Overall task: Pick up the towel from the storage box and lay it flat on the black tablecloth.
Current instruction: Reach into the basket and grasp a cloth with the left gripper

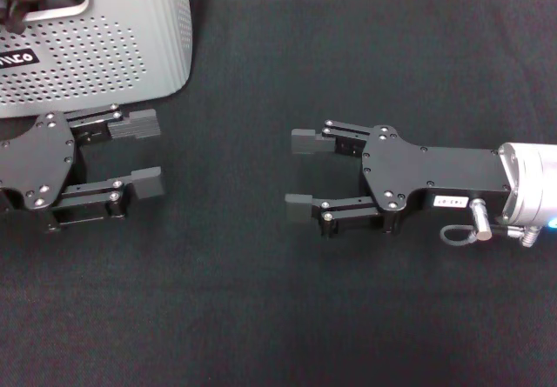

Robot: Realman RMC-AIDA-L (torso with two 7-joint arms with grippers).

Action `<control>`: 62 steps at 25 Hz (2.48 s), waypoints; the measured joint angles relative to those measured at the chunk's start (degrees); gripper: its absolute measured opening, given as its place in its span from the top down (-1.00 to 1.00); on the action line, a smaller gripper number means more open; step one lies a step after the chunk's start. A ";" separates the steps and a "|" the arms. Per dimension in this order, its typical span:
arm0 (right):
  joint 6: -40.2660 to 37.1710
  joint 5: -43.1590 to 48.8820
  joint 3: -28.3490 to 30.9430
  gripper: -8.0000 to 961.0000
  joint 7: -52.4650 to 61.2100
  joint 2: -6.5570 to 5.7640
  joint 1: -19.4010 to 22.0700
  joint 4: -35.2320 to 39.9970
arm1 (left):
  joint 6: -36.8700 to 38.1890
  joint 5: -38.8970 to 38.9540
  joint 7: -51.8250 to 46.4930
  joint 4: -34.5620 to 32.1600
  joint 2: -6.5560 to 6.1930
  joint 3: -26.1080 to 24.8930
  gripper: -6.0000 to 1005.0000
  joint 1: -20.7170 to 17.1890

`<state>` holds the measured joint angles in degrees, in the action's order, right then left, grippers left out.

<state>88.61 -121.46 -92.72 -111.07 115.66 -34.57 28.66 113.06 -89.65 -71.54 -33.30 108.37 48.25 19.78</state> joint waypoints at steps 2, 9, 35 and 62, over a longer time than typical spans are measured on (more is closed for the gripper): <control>-0.19 0.00 0.05 -0.84 -0.16 0.01 0.11 -0.01 | -0.33 0.00 0.00 0.00 0.03 -0.03 -0.44 -0.04; -0.52 0.00 0.08 -0.83 -0.24 0.08 0.19 -0.25 | -1.01 0.13 0.00 -0.01 0.14 -0.09 -0.44 -0.08; -6.73 -0.28 0.17 -0.81 -2.16 0.35 0.79 -1.31 | -18.62 -14.40 -21.92 -56.78 11.59 -21.12 -0.42 -6.63; -7.88 -1.30 0.26 -0.78 -2.58 0.52 1.70 -3.56 | -34.89 -20.86 -17.33 -49.22 11.77 -17.31 0.37 -6.03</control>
<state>80.73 -122.76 -92.45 -113.65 116.19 -32.87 25.10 78.18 -110.51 -88.87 -82.52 120.15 30.94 13.75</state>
